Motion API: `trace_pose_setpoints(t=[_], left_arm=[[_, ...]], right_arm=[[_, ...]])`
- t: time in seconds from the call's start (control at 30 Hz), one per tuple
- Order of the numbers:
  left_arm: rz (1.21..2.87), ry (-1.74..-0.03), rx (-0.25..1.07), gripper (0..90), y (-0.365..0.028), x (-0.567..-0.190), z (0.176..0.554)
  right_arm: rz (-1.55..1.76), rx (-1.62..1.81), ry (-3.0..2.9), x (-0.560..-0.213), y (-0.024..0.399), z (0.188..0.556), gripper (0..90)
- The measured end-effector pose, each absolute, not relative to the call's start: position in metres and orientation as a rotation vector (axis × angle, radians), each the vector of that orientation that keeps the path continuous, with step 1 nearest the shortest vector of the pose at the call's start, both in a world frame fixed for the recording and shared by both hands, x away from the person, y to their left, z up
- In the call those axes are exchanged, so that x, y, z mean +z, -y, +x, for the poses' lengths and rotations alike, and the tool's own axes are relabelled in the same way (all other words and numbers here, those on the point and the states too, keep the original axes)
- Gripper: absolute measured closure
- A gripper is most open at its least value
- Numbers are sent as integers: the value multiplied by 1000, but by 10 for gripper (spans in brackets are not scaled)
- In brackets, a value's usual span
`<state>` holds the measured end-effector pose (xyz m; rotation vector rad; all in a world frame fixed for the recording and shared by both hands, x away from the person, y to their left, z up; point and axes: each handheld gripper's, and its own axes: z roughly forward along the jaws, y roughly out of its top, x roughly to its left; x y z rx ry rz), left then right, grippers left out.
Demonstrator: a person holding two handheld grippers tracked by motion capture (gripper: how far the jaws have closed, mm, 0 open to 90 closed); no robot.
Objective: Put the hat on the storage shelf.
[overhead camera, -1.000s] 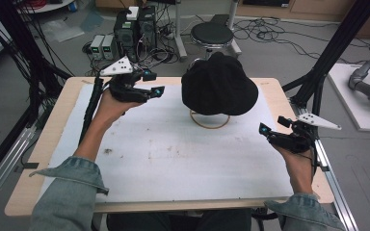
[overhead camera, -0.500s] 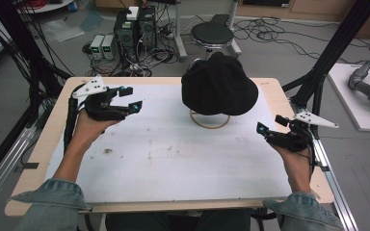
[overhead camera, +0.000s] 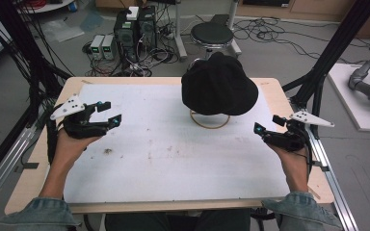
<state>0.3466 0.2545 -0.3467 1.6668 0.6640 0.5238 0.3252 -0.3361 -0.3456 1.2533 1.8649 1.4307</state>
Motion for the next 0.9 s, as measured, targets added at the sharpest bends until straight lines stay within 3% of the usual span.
trace_pose_setpoints(t=[0.4, 0.9], left_arm=[[1645, -731, 584, 315, -269, -371, 321], [1651, -759, 583, 314, -273, -385, 319]], right_arm=[[1252, 1421, -1893, -351, 329, 328, 129], [1241, 1407, -1924, -355, 322, 331, 129]])
